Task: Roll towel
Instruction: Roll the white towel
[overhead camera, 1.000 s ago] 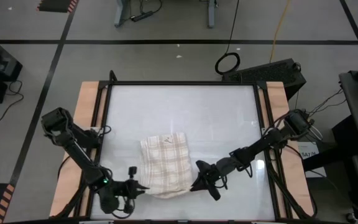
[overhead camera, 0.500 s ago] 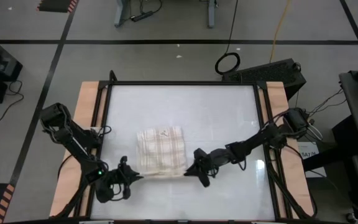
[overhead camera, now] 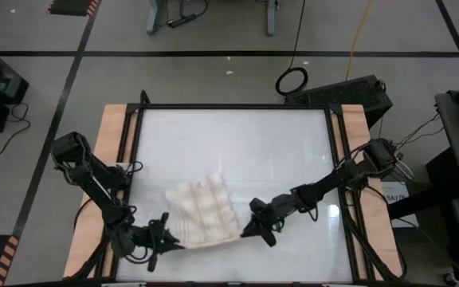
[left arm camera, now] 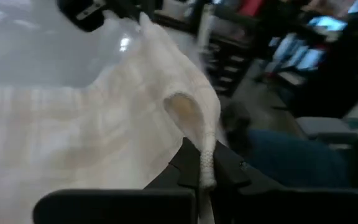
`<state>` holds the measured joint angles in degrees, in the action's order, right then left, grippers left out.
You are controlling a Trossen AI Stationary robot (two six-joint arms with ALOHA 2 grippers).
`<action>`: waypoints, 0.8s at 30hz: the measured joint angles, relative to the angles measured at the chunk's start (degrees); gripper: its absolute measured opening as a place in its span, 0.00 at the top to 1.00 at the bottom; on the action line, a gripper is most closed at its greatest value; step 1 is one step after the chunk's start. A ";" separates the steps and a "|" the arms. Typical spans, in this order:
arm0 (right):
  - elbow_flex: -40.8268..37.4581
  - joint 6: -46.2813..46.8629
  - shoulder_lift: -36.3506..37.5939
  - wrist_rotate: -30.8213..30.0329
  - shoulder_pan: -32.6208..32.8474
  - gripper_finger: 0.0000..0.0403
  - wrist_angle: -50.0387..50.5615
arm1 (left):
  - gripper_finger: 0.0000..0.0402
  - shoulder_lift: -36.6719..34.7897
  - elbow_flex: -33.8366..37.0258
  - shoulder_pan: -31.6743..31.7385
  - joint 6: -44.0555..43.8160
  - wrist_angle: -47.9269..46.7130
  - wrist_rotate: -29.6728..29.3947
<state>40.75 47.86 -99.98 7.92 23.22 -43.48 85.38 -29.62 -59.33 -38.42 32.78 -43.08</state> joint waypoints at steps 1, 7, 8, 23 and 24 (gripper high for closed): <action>0.02 0.45 0.01 0.10 0.63 0.98 -1.54 | 0.96 0.00 -0.02 -0.27 1.04 1.08 0.45; 0.02 0.98 0.04 -2.45 1.04 0.98 -2.91 | 0.96 0.00 -0.03 -1.03 -1.94 -4.61 0.17; 0.02 0.99 0.04 -2.46 0.82 0.98 -2.92 | 0.96 0.00 -0.03 -1.05 -2.85 -5.79 -0.12; 10.47 -3.11 0.04 -2.42 -2.32 0.98 25.51 | 0.96 0.00 -0.03 -4.50 -14.01 -14.53 -3.36; 11.70 -4.01 0.04 -2.39 -2.33 0.98 27.27 | 0.96 0.00 -0.03 -4.83 -15.68 -15.87 -3.51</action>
<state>52.45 43.85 -99.94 5.52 20.88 -16.21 85.38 -29.65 -64.15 -54.09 16.91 -46.59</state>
